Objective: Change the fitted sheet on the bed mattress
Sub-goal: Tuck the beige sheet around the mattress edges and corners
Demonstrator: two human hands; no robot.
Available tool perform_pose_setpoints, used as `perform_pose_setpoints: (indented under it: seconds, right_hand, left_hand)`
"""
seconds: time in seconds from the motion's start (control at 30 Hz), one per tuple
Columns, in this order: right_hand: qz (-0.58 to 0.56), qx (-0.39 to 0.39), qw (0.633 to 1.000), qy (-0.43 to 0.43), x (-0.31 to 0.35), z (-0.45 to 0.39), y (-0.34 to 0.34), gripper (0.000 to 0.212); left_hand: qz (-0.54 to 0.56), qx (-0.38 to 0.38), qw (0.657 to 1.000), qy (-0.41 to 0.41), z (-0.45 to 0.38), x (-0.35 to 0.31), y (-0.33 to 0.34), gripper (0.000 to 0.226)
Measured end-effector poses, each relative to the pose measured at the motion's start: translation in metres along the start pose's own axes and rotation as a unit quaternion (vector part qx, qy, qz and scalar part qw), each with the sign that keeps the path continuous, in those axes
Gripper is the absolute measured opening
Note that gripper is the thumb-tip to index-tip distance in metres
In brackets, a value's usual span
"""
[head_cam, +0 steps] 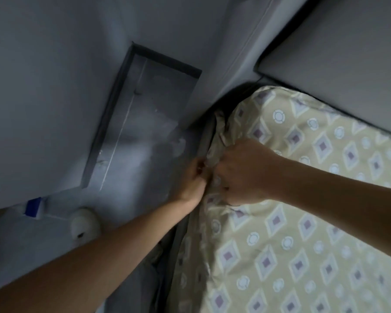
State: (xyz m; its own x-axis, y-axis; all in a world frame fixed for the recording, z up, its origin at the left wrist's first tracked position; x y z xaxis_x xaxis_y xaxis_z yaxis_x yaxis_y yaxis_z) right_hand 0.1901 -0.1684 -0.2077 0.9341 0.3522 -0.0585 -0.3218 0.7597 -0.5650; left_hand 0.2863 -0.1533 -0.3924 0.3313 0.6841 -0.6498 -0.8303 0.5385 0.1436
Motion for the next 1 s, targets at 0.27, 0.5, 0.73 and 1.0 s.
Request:
perform_pose_setpoints:
  seconds: [0.27, 0.5, 0.73, 1.0]
  right_hand:
    - [-0.023, -0.052, 0.994, 0.09, -0.01, -0.025, 0.012, 0.016]
    - [-0.243, -0.381, 0.824, 0.342, 0.019, 0.063, 0.066, 0.041]
    - [-0.428, -0.205, 0.684, 0.554, 0.193, 0.136, 0.185, 0.065]
    - [-0.433, -0.217, 0.605, 0.632, 0.251, 0.119, 0.209, 0.067]
  left_hand:
    - [-0.178, 0.086, 0.979, -0.046, 0.091, 0.04, 0.006, 0.057]
    - [-0.229, 0.042, 0.945, 0.228, 0.125, -0.048, 0.0, 0.055]
    - [-0.6, 0.165, 0.643, 0.447, 0.16, -0.058, 0.037, 0.072]
    - [-0.687, 0.142, 0.541, 0.464, 0.149, -0.049, 0.042, 0.081]
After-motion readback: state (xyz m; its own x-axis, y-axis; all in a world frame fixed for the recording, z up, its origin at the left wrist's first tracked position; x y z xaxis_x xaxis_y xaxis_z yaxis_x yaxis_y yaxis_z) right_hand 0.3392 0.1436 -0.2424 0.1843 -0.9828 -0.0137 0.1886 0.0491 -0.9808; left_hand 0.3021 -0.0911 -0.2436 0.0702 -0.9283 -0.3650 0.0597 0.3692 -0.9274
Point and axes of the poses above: each hand's wrist, its own z-axis away from the middle knuckle, its own y-axis out of the palm, x = y × z, the point moved 5 cm from there along -z, towards the middle knuckle, and after that the axes turned 7 degrees about z, right-handed, at the moved point
